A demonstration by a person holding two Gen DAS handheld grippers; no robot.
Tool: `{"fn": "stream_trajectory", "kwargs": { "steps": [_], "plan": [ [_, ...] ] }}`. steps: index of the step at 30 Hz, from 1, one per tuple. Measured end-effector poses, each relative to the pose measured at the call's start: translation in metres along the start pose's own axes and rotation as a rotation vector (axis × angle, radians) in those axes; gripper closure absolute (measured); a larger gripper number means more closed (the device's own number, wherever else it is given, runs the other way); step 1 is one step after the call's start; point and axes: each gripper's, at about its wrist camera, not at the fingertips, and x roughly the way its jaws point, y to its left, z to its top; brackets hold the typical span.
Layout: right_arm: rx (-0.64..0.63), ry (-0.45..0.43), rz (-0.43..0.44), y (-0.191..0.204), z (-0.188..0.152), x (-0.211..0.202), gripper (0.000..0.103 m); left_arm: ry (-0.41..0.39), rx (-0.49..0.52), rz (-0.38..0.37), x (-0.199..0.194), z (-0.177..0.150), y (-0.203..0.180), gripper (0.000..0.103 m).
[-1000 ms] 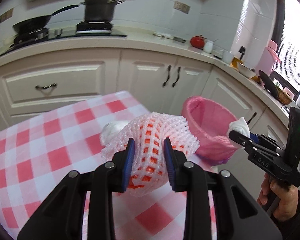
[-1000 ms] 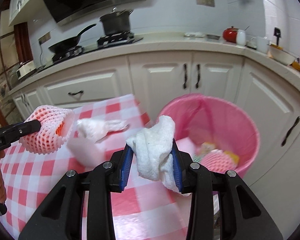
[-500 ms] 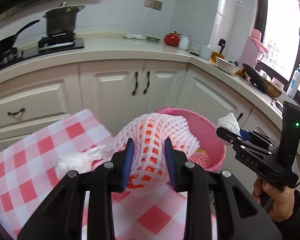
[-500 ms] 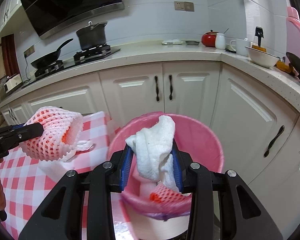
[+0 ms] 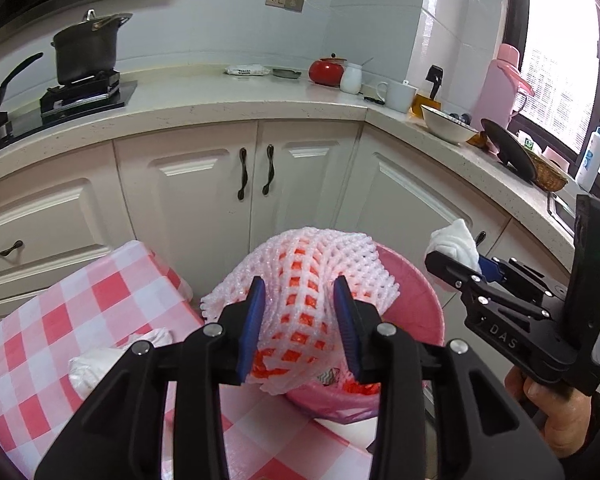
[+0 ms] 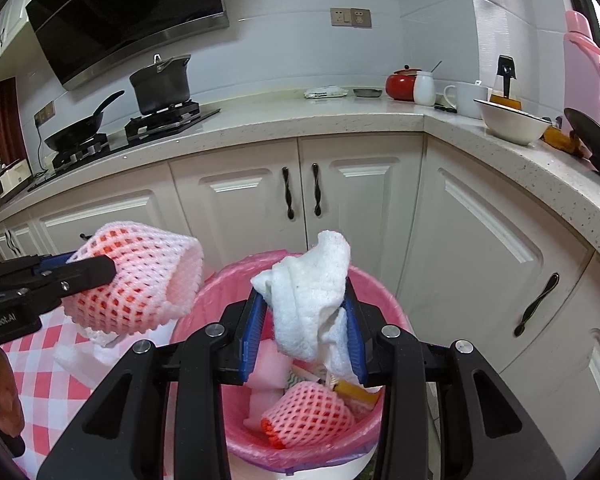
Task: Collect trash
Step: 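Carry the foam net and white tissue over the pink bin and open both tools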
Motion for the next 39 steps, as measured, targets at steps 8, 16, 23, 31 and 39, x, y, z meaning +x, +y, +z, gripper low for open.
{"fn": "stream_trajectory", "kwargs": {
  "steps": [8,16,23,31,39],
  "plan": [
    [0.011,0.001,-0.002,-0.01,0.0,0.003,0.067,0.018,0.005,-0.008,0.016,0.003,-0.008,0.068],
    [0.02,-0.007,-0.001,-0.016,0.004,0.004,0.066,0.017,0.002,-0.007,0.019,0.005,-0.009,0.068],
    [0.018,-0.016,-0.001,-0.019,0.009,0.005,0.06,0.022,-0.009,-0.005,0.023,0.007,-0.01,0.066],
    [0.033,-0.045,-0.03,-0.027,0.014,-0.001,0.03,0.009,-0.032,-0.015,0.02,0.01,-0.008,0.04],
    [0.051,-0.042,-0.029,-0.031,0.002,-0.012,0.026,-0.005,-0.056,-0.003,0.006,-0.004,0.003,0.04]
  ]
}}
